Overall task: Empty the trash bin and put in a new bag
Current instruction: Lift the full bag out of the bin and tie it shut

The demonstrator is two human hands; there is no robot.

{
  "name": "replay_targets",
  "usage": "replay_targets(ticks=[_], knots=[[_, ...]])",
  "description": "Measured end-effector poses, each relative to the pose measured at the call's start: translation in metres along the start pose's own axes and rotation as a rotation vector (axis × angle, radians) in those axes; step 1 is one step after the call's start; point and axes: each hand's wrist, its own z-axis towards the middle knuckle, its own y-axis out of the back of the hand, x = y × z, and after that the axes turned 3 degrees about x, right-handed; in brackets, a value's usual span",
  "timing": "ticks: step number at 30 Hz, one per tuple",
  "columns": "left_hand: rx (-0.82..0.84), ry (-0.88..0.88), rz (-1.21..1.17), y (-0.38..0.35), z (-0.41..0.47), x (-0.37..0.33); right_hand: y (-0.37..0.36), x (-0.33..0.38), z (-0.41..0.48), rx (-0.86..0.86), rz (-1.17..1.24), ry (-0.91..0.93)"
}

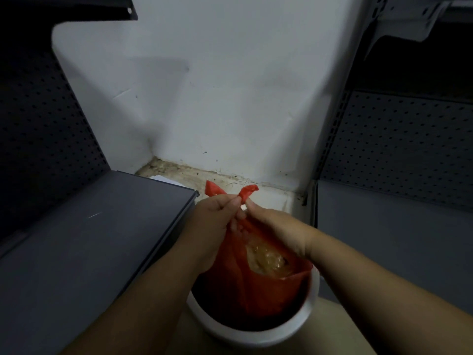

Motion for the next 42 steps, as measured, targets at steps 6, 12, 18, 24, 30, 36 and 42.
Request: replay_targets(ticks=[6,12,18,24,30,36,42], knots=[[-0.225,-0.155,0.538,0.001,0.0,-0.009,0.003,0.009,-0.002,-0.068,-0.667,0.122],[0.195,-0.069,0.917,0.005,0.0,-0.02,0.019,0.01,-0.014,-0.154,-0.764,0.15],[0.361,0.296,0.272,0.01,-0.004,-0.022,0.017,-0.012,-0.015,-0.324,-1.062,0.498],[0.284,0.287,0.009,0.013,-0.001,-0.012,0.014,-0.016,-0.008,-0.474,-1.228,0.982],[-0.067,-0.26,0.847,0.019,-0.008,0.003,0.025,-0.015,-0.01,-0.575,-0.705,0.518],[-0.14,-0.222,1.092,0.065,-0.012,0.029,0.058,-0.027,-0.028,-0.629,-0.673,0.121],[-0.238,-0.179,0.92,0.067,-0.014,0.029,0.061,-0.029,-0.022,-0.652,-0.5,-0.008]])
